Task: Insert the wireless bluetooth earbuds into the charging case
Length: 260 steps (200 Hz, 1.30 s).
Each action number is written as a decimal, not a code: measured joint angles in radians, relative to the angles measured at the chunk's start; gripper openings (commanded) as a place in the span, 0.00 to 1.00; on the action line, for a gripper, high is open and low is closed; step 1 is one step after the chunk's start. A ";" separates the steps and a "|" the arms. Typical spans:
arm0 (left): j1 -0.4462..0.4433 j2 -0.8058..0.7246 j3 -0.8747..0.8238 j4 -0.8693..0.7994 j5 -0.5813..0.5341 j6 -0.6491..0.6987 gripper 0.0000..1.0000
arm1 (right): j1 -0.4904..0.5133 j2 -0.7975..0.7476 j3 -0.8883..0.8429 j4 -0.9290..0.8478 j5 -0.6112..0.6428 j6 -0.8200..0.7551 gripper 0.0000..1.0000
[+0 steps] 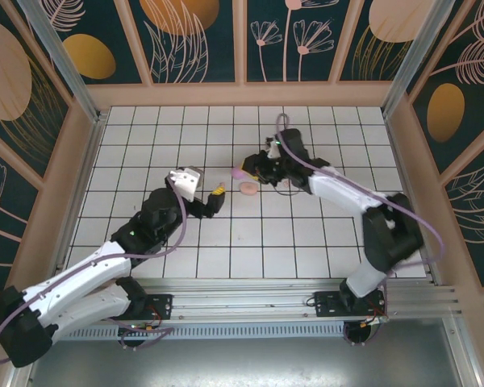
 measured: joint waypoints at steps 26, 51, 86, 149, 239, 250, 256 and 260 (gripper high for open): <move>0.017 -0.045 0.000 -0.102 -0.051 -0.032 0.98 | 0.056 0.251 0.230 0.003 -0.005 -0.032 0.18; 0.018 -0.079 -0.010 -0.138 -0.070 -0.074 0.99 | 0.102 0.454 0.433 -0.006 -0.011 -0.051 0.19; 0.018 -0.113 -0.073 -0.138 -0.076 -0.155 0.99 | 0.149 0.696 0.698 -0.055 -0.012 -0.060 0.20; 0.018 -0.240 -0.158 -0.137 -0.116 -0.211 0.99 | 0.179 0.866 0.887 -0.119 -0.013 -0.054 0.30; 0.018 -0.274 -0.183 -0.136 -0.122 -0.217 0.98 | 0.202 0.863 0.947 -0.264 0.093 -0.093 0.52; 0.018 -0.271 -0.183 -0.136 -0.121 -0.217 0.99 | 0.206 0.860 0.956 -0.297 0.106 -0.103 0.52; 0.018 -0.269 -0.183 -0.136 -0.121 -0.217 0.99 | 0.208 0.856 0.959 -0.311 0.113 -0.111 0.52; 0.018 -0.268 -0.183 -0.136 -0.121 -0.217 0.98 | 0.208 0.854 0.961 -0.320 0.119 -0.114 0.52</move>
